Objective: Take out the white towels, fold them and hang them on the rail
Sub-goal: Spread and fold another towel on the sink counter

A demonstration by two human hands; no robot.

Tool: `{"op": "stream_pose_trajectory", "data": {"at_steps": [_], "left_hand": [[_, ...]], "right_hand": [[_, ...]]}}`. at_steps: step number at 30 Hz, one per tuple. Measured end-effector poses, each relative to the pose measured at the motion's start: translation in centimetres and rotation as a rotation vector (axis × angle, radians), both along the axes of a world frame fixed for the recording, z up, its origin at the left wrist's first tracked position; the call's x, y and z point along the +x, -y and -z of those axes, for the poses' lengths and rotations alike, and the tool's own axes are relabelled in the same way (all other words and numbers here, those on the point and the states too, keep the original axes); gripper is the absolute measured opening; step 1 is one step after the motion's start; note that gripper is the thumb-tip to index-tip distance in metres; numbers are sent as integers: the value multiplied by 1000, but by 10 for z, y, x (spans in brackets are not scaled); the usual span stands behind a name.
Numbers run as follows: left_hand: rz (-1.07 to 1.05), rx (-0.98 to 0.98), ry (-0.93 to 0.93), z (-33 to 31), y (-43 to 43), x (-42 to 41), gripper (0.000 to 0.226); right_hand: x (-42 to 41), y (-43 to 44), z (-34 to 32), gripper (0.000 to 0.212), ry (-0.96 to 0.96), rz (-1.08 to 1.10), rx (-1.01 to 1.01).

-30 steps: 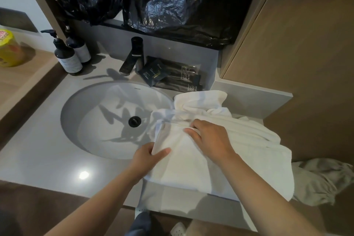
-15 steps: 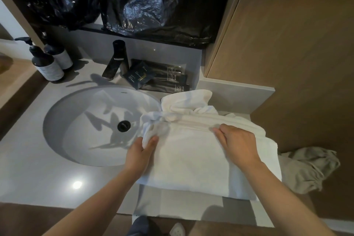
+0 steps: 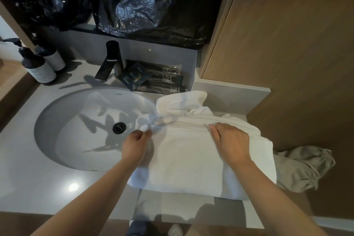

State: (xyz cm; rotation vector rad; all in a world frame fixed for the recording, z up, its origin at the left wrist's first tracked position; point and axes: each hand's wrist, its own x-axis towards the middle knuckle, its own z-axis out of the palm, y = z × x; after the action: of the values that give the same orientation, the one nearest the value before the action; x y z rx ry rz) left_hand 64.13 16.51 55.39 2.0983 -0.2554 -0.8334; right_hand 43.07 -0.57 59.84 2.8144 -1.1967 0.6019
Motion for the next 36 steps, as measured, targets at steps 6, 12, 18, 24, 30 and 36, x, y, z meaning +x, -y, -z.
{"op": "stream_pose_trajectory", "data": {"at_steps": [6,12,18,24,30,36], "left_hand": [[150,137,389,-18,7,-3,25],[502,-127,766,-53,27,-26,32],[816,-231,780,-73,66,-70,39],[993,-107,787,-68,101,-106,54],[1056,-15,755,-70,126,-117,44],[969,-158,620,-73,124,-120,24]], "right_hand": [[-20,2,-4,39,74,28,99],[-71,7,-10,28,40,65,193],[-124,-2,-9,54,191,397,573],[-141,-14,10,59,474,642,1049],[-148,-26,11,37,531,577,940],[-150,-32,-1,34,652,460,879]]}}
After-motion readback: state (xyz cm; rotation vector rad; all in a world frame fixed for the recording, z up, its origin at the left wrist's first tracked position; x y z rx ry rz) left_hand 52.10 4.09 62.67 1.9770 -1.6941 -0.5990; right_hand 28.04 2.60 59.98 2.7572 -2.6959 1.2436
